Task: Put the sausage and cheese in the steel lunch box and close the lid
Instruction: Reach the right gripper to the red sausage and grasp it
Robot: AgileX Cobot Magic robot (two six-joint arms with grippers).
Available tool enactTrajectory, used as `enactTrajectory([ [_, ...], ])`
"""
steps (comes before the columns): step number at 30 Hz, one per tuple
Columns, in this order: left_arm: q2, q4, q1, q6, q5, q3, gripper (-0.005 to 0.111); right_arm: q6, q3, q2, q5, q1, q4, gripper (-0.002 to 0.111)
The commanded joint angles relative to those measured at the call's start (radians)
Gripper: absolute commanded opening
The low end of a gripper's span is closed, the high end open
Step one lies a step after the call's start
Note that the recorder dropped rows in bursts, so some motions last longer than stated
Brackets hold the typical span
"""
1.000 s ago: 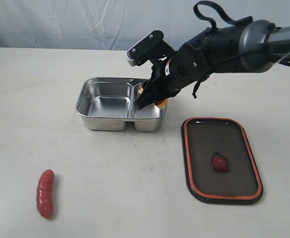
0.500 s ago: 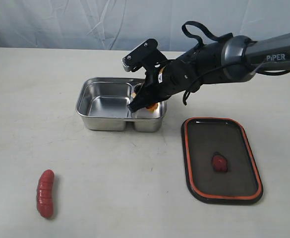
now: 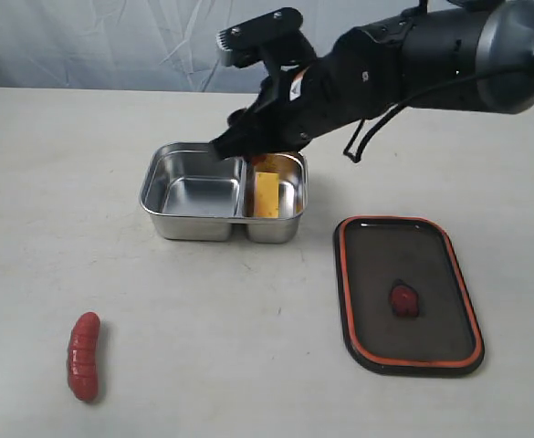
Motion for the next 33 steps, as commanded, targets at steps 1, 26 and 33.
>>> enactTrajectory([
  [1,-0.005,0.001,-0.006,-0.002,-0.015,0.001,0.000,-0.052,-0.003,-0.028,0.149,0.170,0.083,0.053],
  [26,-0.005,0.001,-0.006,-0.002,-0.015,0.001,0.000,0.403,-0.561,0.475,0.597,0.484,0.014,0.053],
  [33,-0.005,0.001,-0.006,-0.002,-0.015,0.001,0.000,0.410,-0.580,0.537,0.633,0.484,-0.001,0.050],
])
